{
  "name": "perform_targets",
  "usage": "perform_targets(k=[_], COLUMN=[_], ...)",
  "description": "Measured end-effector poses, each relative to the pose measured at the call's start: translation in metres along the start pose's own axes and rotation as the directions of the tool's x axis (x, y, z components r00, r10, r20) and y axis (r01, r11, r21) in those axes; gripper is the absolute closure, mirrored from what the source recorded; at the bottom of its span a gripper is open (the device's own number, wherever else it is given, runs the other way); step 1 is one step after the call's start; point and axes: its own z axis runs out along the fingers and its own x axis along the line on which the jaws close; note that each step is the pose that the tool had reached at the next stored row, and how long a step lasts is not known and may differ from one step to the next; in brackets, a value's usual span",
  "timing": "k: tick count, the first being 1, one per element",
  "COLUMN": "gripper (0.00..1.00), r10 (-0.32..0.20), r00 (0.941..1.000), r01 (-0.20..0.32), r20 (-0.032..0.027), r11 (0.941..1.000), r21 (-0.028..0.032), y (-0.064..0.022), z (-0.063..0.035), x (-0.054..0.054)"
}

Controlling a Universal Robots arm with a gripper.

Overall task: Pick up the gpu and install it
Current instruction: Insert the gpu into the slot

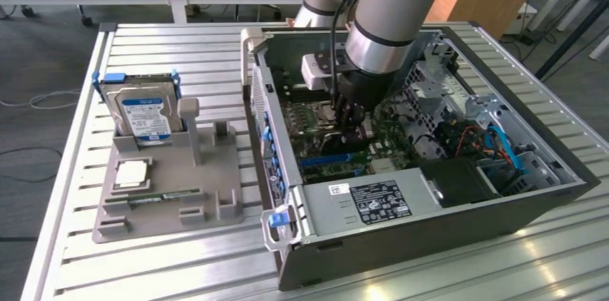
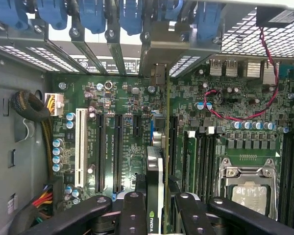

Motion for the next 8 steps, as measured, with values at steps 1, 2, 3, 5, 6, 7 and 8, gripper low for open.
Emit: perform_targets(k=[1,2,3,5,6,7,8], gripper=[0.73,0.73,0.73,0.73,0.73,0.73,0.73], r10=[0.0,0.0,0.0,0.0,0.0,0.0,0.0], r00=[1.0,1.0,1.0,1.0,1.0,1.0,1.0], r01=[0.0,0.0,0.0,0.0,0.0,0.0,0.0], r20=[0.0001,0.0002,0.0004,0.0004,0.0004,0.0003,0.0002], r11=[1.0,1.0,1.0,1.0,1.0,1.0,1.0], r21=[0.0,0.0001,0.0002,0.0002,0.0002,0.0001,0.0001], y=[0.0,0.0,0.0002,0.0005,0.0006,0.0006,0.0006], z=[0.0001,0.0001,0.0002,0.0002,0.0002,0.0001,0.0001], x=[0.0,0.0,0.0003,0.0006,0.0006,0.0006,0.0007])
